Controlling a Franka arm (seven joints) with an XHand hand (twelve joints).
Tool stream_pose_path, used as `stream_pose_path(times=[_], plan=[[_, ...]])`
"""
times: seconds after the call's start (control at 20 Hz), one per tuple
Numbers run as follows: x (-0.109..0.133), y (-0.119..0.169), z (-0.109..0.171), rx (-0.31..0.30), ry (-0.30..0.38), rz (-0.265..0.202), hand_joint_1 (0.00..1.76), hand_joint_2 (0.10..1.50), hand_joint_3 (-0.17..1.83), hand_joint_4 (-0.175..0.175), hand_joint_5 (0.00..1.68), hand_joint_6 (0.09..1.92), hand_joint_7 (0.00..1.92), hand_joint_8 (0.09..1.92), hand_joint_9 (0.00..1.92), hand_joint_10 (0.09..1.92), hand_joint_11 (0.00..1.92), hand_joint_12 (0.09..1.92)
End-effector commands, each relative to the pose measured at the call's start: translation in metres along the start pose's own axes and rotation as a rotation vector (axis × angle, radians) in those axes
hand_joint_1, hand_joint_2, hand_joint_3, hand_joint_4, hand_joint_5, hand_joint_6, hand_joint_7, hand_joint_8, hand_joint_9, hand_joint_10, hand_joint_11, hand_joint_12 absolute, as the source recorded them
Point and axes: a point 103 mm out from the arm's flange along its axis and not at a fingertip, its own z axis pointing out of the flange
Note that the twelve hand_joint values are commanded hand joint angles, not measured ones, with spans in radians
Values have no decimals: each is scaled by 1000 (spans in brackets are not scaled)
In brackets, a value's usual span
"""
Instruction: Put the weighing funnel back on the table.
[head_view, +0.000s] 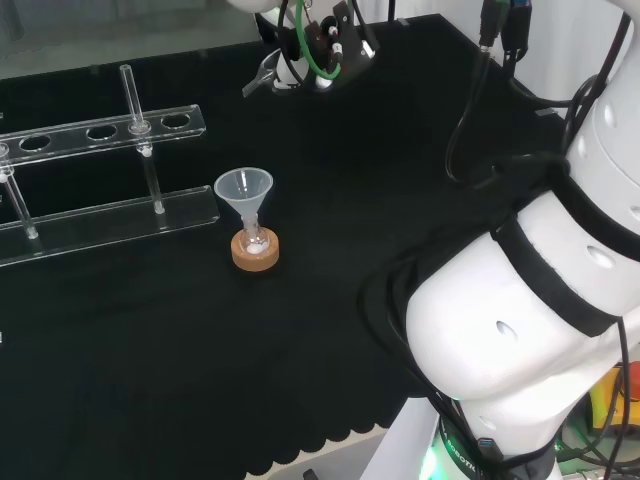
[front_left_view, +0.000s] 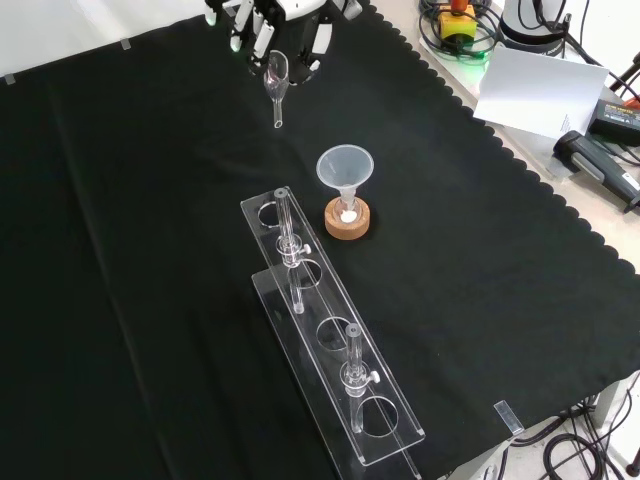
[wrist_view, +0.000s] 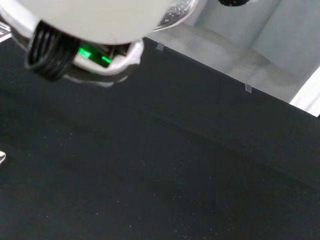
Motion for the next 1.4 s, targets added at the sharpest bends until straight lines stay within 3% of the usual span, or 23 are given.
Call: stream_pose_path(times=[0.05, 0.3, 0.65, 0.75, 1.15, 1.4], plan=[[-6, 0, 1, 2, 7, 35, 1163, 468, 862, 175, 1502, 332, 1722, 87, 1186, 141, 0, 1463], [-16, 2, 4, -7, 44, 96, 1164, 467, 863, 175, 1502, 333, 1723, 87, 1187, 140, 0, 1464], [-43, 5, 32, 11, 159, 277, 1164, 466, 865, 175, 1502, 335, 1724, 87, 1188, 139, 0, 1465], [-52, 4, 44, 19, 227, 327, 1164, 466, 866, 175, 1502, 335, 1724, 87, 1188, 139, 0, 1466], [-76, 0, 104, 34, 317, 472, 1164, 466, 866, 175, 1501, 336, 1723, 87, 1190, 137, 0, 1468], [-84, -2, 149, 68, 412, 557, 1165, 466, 866, 175, 1501, 336, 1723, 87, 1190, 136, 0, 1470]])
